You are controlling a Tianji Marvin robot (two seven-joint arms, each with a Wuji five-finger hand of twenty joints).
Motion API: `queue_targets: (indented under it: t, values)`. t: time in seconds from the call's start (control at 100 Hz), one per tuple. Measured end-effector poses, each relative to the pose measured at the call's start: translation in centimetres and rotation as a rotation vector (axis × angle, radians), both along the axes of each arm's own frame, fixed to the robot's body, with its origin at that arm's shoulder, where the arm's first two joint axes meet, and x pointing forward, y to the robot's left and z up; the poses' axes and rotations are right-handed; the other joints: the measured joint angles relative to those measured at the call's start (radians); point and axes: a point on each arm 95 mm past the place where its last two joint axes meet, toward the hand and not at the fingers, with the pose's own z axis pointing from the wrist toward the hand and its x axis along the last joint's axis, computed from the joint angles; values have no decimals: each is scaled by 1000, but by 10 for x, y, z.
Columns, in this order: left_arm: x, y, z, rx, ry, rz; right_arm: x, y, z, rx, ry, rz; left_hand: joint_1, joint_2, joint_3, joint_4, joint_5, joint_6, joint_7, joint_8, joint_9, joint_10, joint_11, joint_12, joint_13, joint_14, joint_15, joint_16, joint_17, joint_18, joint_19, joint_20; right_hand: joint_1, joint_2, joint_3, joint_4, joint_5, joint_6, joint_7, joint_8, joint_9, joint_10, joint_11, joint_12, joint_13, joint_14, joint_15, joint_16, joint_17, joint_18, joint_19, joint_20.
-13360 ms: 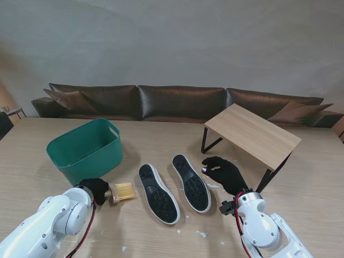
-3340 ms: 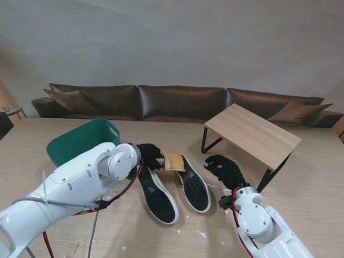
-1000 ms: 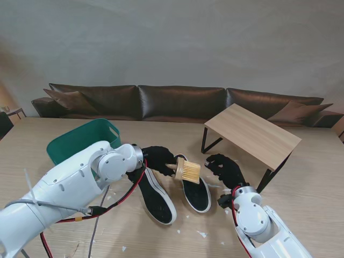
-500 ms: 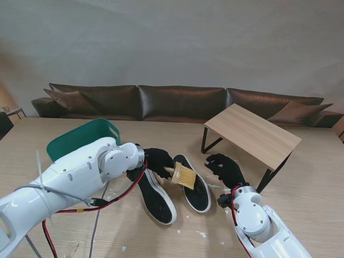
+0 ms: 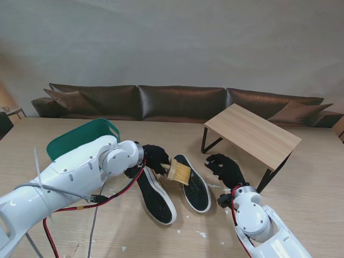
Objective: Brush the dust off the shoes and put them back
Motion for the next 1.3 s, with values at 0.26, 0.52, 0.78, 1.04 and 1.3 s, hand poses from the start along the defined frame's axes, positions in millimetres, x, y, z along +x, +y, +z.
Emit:
queue_targets:
  t: [0.26, 0.52, 0.78, 1.04, 1.3]
  values:
    - [-6, 8, -2, 85, -83, 85, 0, 0, -1, 1, 5, 6, 0, 9, -9, 0, 0, -1, 0, -2, 0, -3, 2, -1, 1, -6, 5, 0, 26, -4, 1, -28, 0, 0, 0, 0, 0, 0, 0, 0, 0, 1, 0, 0, 0, 2, 0, 0, 0, 0, 0, 0]
    - [-11, 13, -3, 81, -132, 142, -1, 1, -1, 4, 11, 11, 0, 9, -9, 0, 0, -1, 0, -2, 0, -5, 10, -15, 2, -9, 12, -12, 37, -8, 2, -44, 0, 0, 0, 0, 0, 0, 0, 0, 0, 2, 0, 0, 0, 3, 0, 0, 0, 0, 0, 0]
    - [-13, 15, 2, 25, -151, 158, -2, 0, 0, 5, 14, 9, 0, 9, -9, 0, 0, -1, 0, -2, 0, -6, 15, -16, 2, -9, 12, -14, 37, -10, 3, -53, 0, 0, 0, 0, 0, 0, 1, 0, 0, 2, 0, 0, 0, 4, 0, 0, 0, 0, 0, 0]
    - [-20, 6, 16, -115, -111, 150, -7, -5, 6, 7, 16, 10, 0, 9, -9, 0, 0, -1, 0, -2, 0, -6, 15, -27, 2, -9, 12, -14, 37, -10, 3, -54, 0, 0, 0, 0, 0, 0, 1, 0, 0, 2, 0, 0, 0, 5, 0, 0, 0, 0, 0, 0]
    - [-30, -12, 22, -190, -41, 42, -8, -6, 7, 7, 18, 8, 0, 9, -12, 0, 0, -1, 0, -1, 0, -6, 15, -27, 2, -9, 12, -16, 28, -10, 3, -55, 0, 0, 0, 0, 0, 0, 1, 0, 0, 3, 0, 0, 0, 5, 0, 0, 0, 0, 0, 0]
